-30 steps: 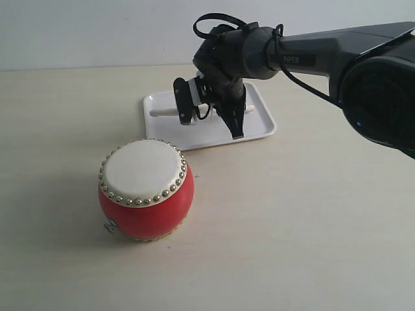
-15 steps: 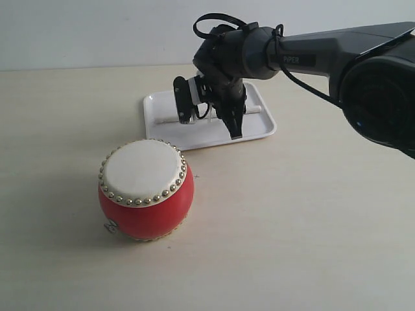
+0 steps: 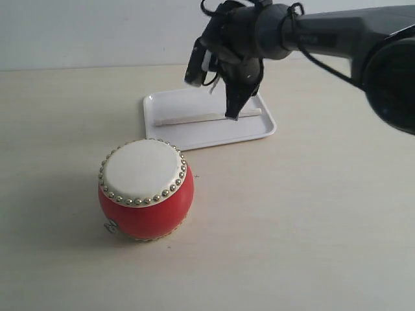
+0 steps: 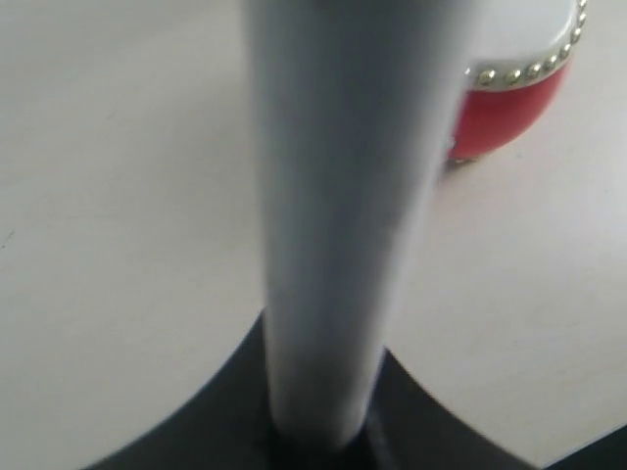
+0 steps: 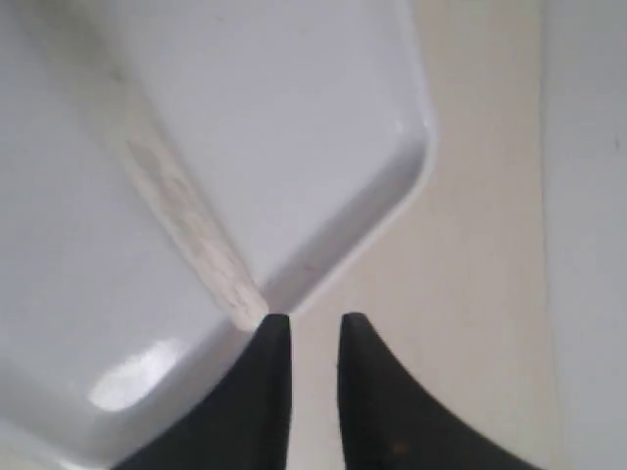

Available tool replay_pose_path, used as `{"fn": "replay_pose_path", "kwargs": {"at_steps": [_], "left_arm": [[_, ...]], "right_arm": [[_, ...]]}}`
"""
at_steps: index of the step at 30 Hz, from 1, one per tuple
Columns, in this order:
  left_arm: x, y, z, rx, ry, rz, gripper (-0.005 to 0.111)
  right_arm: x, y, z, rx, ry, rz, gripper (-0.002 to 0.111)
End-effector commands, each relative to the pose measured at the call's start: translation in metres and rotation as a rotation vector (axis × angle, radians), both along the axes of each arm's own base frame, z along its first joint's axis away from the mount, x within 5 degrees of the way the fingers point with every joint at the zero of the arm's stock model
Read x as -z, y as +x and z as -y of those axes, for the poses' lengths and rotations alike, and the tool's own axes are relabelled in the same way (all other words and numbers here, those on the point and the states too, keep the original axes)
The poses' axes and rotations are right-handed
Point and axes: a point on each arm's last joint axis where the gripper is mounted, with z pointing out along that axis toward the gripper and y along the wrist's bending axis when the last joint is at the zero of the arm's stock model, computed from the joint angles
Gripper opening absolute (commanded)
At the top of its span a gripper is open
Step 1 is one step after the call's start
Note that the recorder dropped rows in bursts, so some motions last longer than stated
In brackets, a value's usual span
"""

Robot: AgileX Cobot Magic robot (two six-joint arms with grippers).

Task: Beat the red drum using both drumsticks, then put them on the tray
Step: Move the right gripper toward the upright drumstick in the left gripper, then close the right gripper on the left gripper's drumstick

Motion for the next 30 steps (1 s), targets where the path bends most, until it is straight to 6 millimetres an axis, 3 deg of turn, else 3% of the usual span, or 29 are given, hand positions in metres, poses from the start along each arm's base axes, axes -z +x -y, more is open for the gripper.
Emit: {"fn": "replay_pose_path", "kwargs": {"at_steps": [1,8,15,21,25,28,30], "left_arm": [[0.001,0.005,0.013,0.022,-0.143,0.009,0.000],[0.004,0.021,0.036,0.071,-0.278,-0.052,0.000],[0.019,0.046,0.063,0.162,-0.310,-0.201,0.000],[0.026,0.063,0.091,0.313,-0.414,-0.276,0.000],[0.024,0.075,0.106,0.380,-0.536,-0.231,0.000],[0.025,0.078,0.110,0.408,-0.559,-0.217,0.000],[0.027,0.078,0.112,0.440,-0.563,-0.226,0.000]], "right_arm": [[-0.035,0.003,0.041,0.331,0.249,-0.067,0.000],[-0.090,-0.018,0.088,0.495,0.591,-0.133,0.000],[-0.111,-0.088,0.115,0.495,0.843,-0.050,0.000],[-0.140,-0.163,0.114,0.376,1.204,-0.074,0.000],[-0.157,-0.224,0.099,0.098,1.424,-0.354,0.000],[-0.157,-0.241,0.090,-0.056,1.483,-0.542,0.006],[-0.152,-0.246,0.077,-0.137,1.466,-0.598,0.017]]}}
